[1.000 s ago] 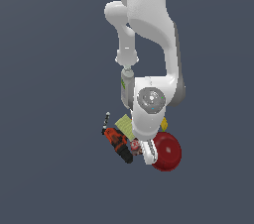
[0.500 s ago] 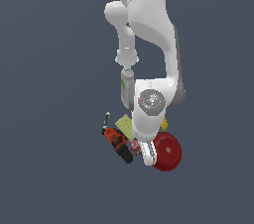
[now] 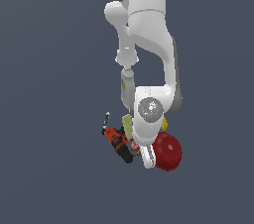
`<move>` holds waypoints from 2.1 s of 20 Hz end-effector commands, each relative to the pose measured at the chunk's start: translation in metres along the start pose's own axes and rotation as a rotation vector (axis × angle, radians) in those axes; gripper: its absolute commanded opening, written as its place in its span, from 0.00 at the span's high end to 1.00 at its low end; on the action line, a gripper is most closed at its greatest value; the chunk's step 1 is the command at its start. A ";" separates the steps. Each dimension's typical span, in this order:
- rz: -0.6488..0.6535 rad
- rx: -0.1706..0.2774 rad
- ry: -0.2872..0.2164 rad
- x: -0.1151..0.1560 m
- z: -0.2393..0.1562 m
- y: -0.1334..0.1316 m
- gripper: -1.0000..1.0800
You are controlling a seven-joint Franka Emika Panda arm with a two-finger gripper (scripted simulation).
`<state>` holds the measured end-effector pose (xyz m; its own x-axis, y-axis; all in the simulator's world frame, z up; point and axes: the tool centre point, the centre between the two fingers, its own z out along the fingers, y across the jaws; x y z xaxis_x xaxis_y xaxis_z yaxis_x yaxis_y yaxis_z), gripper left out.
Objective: Pick up a designated object from a clutter of objects.
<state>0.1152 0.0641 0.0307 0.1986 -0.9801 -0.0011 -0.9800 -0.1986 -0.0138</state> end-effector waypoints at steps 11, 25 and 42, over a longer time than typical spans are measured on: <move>0.003 -0.014 0.001 0.002 0.014 0.005 1.00; -0.002 0.006 -0.002 0.002 -0.033 0.000 1.00; 0.004 -0.007 0.000 0.023 -0.214 0.017 1.00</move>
<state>0.1022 0.0396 0.2267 0.1950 -0.9808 -0.0017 -0.9808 -0.1950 -0.0091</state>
